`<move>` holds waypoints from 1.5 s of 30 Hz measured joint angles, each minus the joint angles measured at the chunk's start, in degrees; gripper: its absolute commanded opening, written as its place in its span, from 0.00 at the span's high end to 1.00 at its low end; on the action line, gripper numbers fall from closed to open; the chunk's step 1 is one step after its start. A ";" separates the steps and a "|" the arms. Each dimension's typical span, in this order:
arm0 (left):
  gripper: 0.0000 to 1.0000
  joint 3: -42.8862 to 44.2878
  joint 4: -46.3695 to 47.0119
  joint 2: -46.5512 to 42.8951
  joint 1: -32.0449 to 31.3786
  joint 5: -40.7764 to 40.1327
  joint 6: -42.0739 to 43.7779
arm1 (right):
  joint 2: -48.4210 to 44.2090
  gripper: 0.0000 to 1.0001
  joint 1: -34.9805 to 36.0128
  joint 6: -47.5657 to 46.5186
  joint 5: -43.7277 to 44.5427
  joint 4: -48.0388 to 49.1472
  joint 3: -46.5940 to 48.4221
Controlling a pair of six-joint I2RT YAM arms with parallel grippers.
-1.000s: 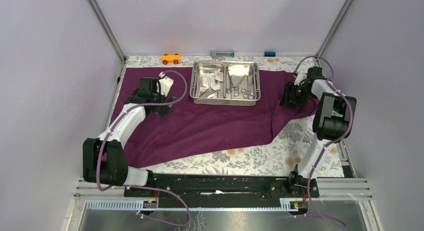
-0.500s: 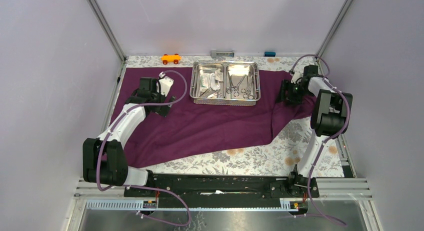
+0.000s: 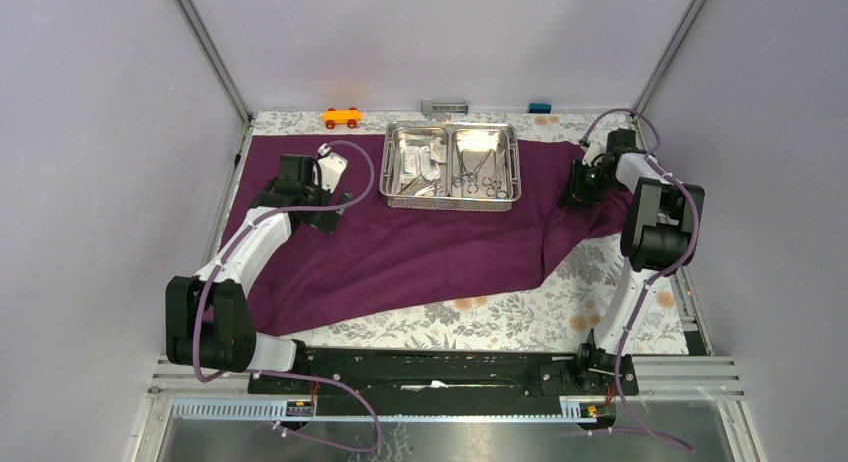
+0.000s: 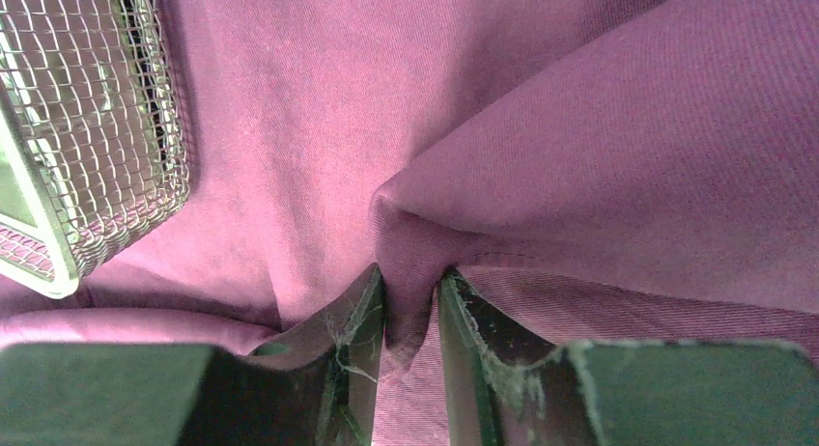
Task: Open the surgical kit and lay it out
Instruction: Open the surgical kit at the center of the board.
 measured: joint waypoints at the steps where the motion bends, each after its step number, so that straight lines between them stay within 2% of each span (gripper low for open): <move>1: 0.01 0.00 0.02 0.00 0.00 0.00 0.00 | -0.02 0.69 0.00 -0.07 0.02 -0.02 0.00; 11: 0.01 0.00 -0.04 0.00 0.00 0.00 0.09 | -3.21 0.74 0.00 -2.12 2.16 -2.14 0.31; 17: 0.01 0.00 -0.07 -0.15 0.00 0.00 0.39 | -5.18 0.95 0.00 -4.39 4.07 -3.78 1.62; 21: 0.01 0.00 -0.09 -0.59 0.00 0.00 0.48 | -6.49 1.00 0.00 -6.36 6.51 -5.55 1.57; 30: 0.01 0.09 -0.09 -0.76 0.00 0.11 1.27 | -16.81 1.00 0.00 -14.75 17.75 -10.99 -2.82; 37: 0.01 0.70 -0.11 -0.76 0.00 1.36 1.38 | -31.28 0.96 0.00 -23.02 31.58 -18.38 -6.27; 40: 0.01 1.03 -0.13 -1.03 -0.02 1.92 1.55 | -38.58 0.94 0.02 -26.73 39.43 -20.44 -10.16; 45: 0.01 1.36 -0.90 -2.36 -0.07 3.58 1.86 | -50.34 0.85 0.00 -31.76 51.36 -22.18 -21.51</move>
